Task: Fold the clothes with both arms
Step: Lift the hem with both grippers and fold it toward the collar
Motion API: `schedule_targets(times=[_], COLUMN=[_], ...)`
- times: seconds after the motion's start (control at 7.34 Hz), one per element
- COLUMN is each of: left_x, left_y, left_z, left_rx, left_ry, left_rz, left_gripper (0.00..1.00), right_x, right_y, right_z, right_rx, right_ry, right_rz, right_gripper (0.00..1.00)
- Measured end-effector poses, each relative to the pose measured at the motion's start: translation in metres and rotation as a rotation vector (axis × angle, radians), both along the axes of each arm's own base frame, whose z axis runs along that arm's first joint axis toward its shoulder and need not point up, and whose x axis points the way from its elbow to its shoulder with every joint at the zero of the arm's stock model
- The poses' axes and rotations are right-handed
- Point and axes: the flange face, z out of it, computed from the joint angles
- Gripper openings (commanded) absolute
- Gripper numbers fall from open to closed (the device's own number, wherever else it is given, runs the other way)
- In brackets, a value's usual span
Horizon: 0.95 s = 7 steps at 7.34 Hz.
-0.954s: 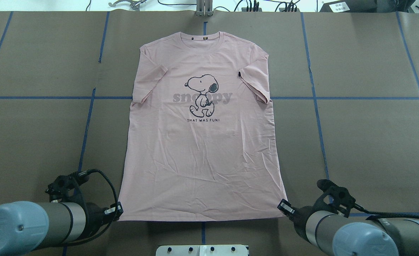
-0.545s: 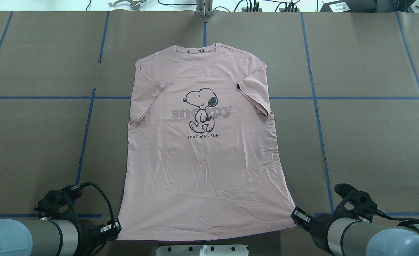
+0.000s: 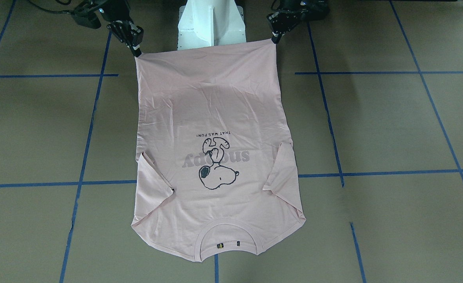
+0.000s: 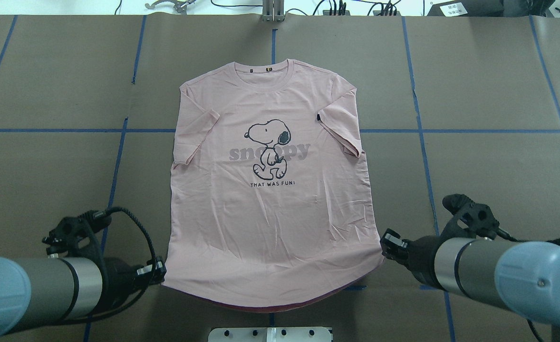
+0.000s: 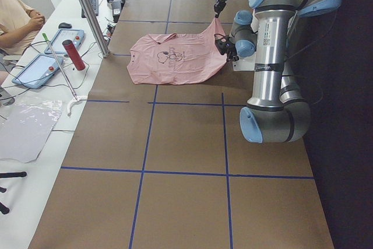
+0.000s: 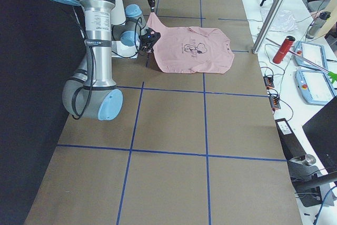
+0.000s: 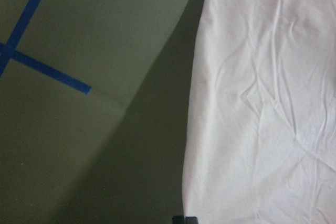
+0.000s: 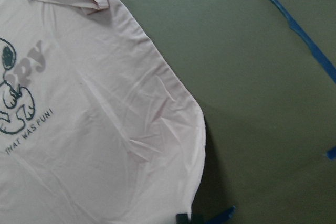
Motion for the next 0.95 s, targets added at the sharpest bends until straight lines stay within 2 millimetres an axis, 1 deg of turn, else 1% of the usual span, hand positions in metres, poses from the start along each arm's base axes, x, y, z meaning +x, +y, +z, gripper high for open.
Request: schedule_targets(times=[0.14,0.41,0.55,0.68,0.82,0.95], left_x=[-0.005,-0.017,-0.020,-0.020,-0.013,-0.004], left_y=[-0.044,-0.139,-0.185,-0.224,-0.264,-0.299], left_z=[0.001,0.004,0.008,0.011,0.012,0.020], left_rx=[0.068,0.171,0.204,0.223,0.233,0.238], left_ry=[-0.031,-0.109,-0.155,-0.193,-0.220,-0.233], left_rz=[-0.051,-0.134,-0.164,-0.189,-0.214,-0.239], left_gripper=[0.00,0.00,0.00,0.00,0.00,0.00], right_x=[-0.007,-0.027,-0.028,-0.031,-0.037,-0.046], right_y=[-0.046,-0.137,-0.179,-0.221,-0.263,-0.303], right_z=[0.000,0.006,0.011,0.013,0.014,0.012], right_rx=[0.022,0.086,0.118,0.138,0.136,0.122], right_ry=[0.021,0.105,0.154,0.198,0.235,0.267], right_rz=[0.013,0.040,0.053,0.068,0.089,0.106], right_gripper=[0.00,0.00,0.00,0.00,0.00,0.00])
